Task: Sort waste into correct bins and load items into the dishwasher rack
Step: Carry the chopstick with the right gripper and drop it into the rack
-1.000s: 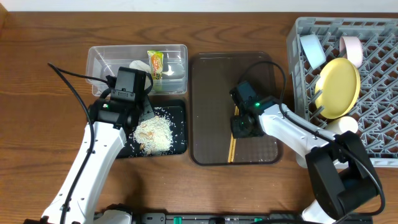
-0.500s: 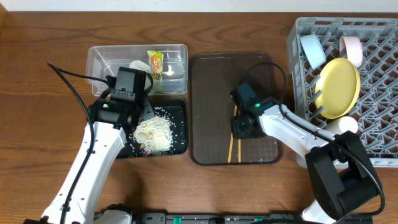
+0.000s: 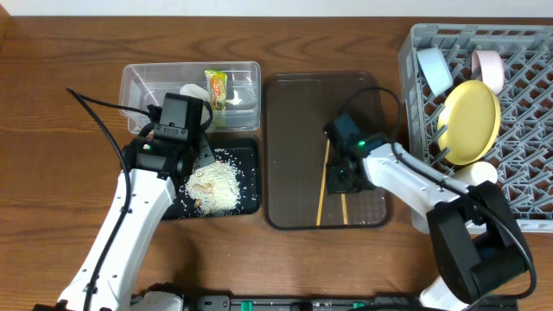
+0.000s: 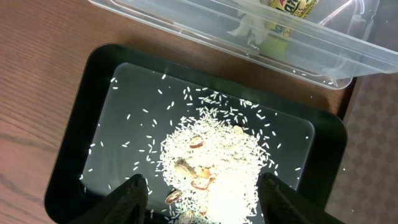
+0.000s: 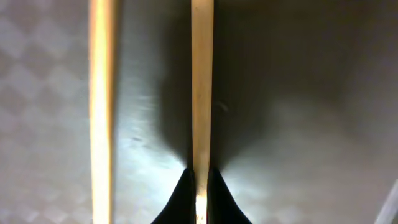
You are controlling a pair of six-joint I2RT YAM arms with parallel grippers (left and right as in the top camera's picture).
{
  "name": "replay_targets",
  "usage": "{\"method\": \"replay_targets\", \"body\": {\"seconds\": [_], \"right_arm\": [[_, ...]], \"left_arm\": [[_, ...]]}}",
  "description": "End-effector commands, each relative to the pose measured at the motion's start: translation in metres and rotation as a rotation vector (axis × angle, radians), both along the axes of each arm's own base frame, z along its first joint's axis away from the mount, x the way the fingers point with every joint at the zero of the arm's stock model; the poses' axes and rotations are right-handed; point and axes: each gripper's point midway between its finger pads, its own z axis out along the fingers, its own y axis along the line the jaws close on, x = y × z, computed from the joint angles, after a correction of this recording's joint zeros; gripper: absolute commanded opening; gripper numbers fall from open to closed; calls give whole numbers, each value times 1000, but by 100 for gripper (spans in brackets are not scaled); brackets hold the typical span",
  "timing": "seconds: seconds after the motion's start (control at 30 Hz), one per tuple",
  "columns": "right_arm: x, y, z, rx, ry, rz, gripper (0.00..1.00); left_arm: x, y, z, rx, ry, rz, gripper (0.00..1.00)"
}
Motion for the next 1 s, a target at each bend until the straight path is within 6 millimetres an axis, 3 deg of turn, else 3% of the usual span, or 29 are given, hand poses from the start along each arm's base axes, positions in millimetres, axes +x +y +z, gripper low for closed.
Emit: {"method": "replay_targets", "body": {"seconds": [0.0, 0.23, 0.37, 0.5, 0.63, 0.8, 0.97], "right_arm": [[29, -8, 35, 13, -85, 35, 1], [61, -46, 114, 1, -182, 106, 1], [69, -84, 139, -23, -213, 101, 1], [70, -130, 135, -78, -192, -1, 1], [67, -160, 123, -86, -150, -85, 1], [58, -174, 101, -94, -86, -65, 1], [66, -176, 100, -95, -117, -71, 18]], "left_arm": [[0, 4, -2, 13, 5, 18, 60], [0, 4, -2, 12, 5, 18, 60], [0, 4, -2, 12, 4, 19, 60], [0, 4, -2, 13, 5, 18, 60], [0, 4, -2, 12, 4, 18, 60], [0, 4, -2, 12, 5, 18, 60], [0, 4, -2, 12, 4, 18, 60]]}}
